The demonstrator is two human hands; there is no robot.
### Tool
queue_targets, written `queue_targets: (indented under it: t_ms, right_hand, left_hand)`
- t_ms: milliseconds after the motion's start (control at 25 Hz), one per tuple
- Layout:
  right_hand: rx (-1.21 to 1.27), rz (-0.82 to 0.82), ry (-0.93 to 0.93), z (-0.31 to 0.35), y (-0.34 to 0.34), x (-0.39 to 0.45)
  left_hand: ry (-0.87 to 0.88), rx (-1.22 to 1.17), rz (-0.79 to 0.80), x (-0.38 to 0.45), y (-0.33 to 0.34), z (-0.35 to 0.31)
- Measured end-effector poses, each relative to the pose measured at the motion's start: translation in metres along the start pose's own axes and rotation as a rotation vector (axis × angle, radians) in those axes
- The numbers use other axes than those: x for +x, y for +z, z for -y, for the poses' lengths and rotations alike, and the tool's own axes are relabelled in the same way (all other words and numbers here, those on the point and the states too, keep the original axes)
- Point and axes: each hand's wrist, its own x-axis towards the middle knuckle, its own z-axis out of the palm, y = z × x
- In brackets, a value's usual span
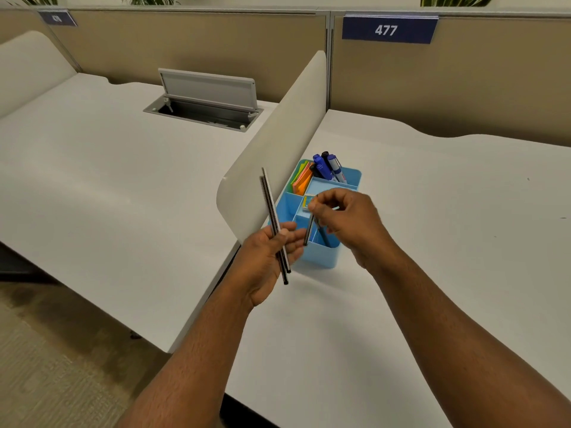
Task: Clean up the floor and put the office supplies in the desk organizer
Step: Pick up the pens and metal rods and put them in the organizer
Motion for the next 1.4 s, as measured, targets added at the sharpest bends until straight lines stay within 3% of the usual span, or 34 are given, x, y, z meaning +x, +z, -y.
queue_targets:
  t_ms: [120,280,480,640,1000,1120,1400]
  right_hand:
    - [-0.249,-0.150,-0.141,0.000,0.001,0.005]
    - [-0.416,-0.097,-0.190,-0.006,0.010,0.009]
    - [-0.486,-0.071,-0.254,-0.011,0.015,0.011]
    - [-0.394,-0.137,-0.283,-0.007,0.013,0.011]
    - [-0.797,0.098,-0.231,-0.002,0.028,0.019]
    - [-0.724,0.059,-0.240,-0.008,0.028,0.016]
    - [-0.431,-0.241,-0.349,-0.026,0.017,0.009]
  left_hand:
    - [0.167,0.211,-0.142,0.007,0.005,-0.009]
    - [0.246,0.418,-0.190,0.021,0.019,-0.023]
    - [0.288,0.476,-0.247,0.038,0.026,-0.017]
    - [0.332,0.686,-0.416,0.046,0.018,-0.009]
    - [0.137,0.975,-0.318,0.059,0.012,-0.013]
    - [0.123,0.960,-0.311,0.059,0.011,-0.013]
    - [0.151,0.912,-0.355,0.052,0.002,-0.009]
